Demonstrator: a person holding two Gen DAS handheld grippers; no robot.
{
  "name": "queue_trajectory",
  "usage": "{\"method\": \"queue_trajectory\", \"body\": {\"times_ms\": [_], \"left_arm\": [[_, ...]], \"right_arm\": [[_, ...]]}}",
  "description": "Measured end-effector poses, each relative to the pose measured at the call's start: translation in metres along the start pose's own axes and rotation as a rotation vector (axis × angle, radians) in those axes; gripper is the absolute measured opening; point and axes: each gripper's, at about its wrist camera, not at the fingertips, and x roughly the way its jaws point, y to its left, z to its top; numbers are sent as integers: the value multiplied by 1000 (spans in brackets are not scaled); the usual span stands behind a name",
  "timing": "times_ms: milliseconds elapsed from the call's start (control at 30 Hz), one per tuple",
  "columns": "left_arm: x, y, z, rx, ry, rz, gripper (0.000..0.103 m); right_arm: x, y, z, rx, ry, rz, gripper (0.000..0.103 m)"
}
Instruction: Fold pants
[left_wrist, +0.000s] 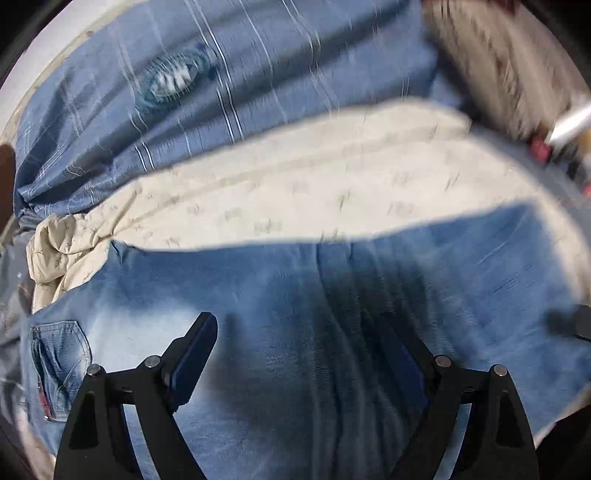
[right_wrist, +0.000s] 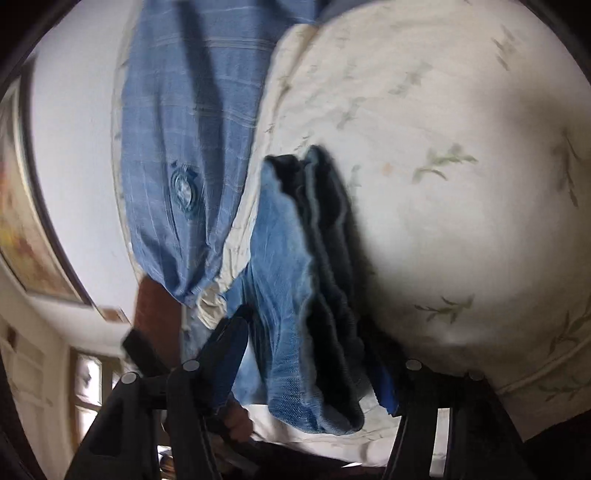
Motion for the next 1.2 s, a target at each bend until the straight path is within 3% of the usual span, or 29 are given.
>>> {"method": "queue_trajectory", "body": {"times_ms": [33,100,300,400,500,600,700,767,833,967,1000,1033,1067,1200], "left_arm": [[3,-2,-1,-12,-4,-8,89],[2,-6,0,-17,-20,-7,88],[-5,-32,3,108,-74,21,83],[-7,-38,10,83,-60,-32,75],[-6,-49,12,101,-70,-6,75],[-4,-38,12,51,-40,-59,76],[-9,-13,9,-34,12,-144,76],[-19,1,5,-62,-7,-147,76],[-28,15,-1,-66,-28,-128,76],[-20,30,-18,-36,10,-17,77],[-17,32,-22,-42,21,-30,77],[-14,32,-23,-47,26,-37,77],[-11,30,-23,-46,26,-33,78],[-12,25,-14,-42,39,-34,78]], "right_arm": [[2,4,-2,-38,1,-38,42],[4,7,-3,-56,10,-46,20],[-13,30,-2,-173,-82,-13,19],[-20,33,1,-190,-116,-19,19],[-22,33,6,-208,-137,-73,19],[-13,18,12,-143,-86,-113,19],[-7,-3,17,-10,-24,-119,24],[-6,-7,18,30,-11,-80,33],[-5,-4,15,22,-17,-43,61],[1,13,5,-73,-52,-55,64],[2,15,3,-95,-64,-76,52],[4,20,1,-130,-80,-120,28],[7,23,-1,-151,-88,-154,20],[6,43,-9,-247,-151,-190,16]]}}
